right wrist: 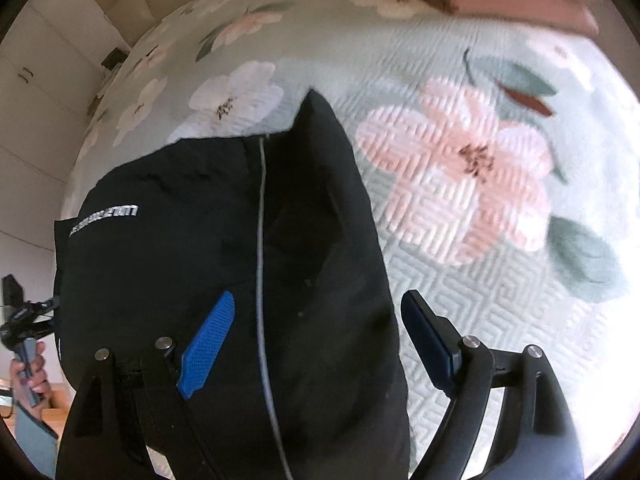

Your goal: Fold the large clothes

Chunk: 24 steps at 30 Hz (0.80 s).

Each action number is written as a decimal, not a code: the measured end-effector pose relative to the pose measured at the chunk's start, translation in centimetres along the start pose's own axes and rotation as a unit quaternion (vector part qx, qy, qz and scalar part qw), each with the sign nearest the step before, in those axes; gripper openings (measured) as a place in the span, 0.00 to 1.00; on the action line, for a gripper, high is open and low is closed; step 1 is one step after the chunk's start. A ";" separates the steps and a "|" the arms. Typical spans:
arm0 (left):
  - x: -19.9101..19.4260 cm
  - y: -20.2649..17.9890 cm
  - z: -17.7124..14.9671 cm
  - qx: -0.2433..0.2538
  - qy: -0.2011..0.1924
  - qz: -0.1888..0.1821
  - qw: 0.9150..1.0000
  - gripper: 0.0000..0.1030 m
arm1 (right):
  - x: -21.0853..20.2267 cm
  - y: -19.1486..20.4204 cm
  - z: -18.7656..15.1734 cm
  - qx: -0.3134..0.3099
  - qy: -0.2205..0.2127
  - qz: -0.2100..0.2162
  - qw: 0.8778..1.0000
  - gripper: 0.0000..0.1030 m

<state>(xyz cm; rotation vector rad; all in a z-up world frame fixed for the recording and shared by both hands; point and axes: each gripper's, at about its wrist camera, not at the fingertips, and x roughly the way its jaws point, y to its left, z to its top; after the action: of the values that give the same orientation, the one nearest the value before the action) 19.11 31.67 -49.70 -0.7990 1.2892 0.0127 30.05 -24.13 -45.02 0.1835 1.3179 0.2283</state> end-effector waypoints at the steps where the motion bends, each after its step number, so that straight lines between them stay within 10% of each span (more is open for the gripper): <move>1: 0.4 0.2 0.1 0.001 0.001 -0.008 1.000 0.74 | 0.5 -0.3 0.0 0.003 0.005 0.006 1.000 0.85; 17: 3.4 -0.4 1.6 0.044 -0.003 -0.056 0.997 0.75 | 7.6 -0.5 1.2 -0.015 0.053 0.128 0.990 1.00; 18: 3.3 -0.6 1.8 0.047 -0.001 -0.079 0.996 0.48 | 7.6 -0.2 1.3 -0.020 0.052 0.128 0.990 0.96; 20: 2.9 -1.0 1.8 0.049 -0.004 -0.092 0.995 0.44 | 7.0 0.4 1.2 -0.033 0.050 0.150 0.987 0.75; 24: 3.5 -1.0 2.2 0.048 0.003 -0.104 0.993 0.45 | 6.3 1.4 1.0 -0.061 0.049 0.147 0.986 0.70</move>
<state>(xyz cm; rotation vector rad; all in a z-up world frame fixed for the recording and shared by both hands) 22.50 30.67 -52.10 -0.8470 1.1975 -0.2177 32.43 -21.12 -50.29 0.2659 1.3666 0.5737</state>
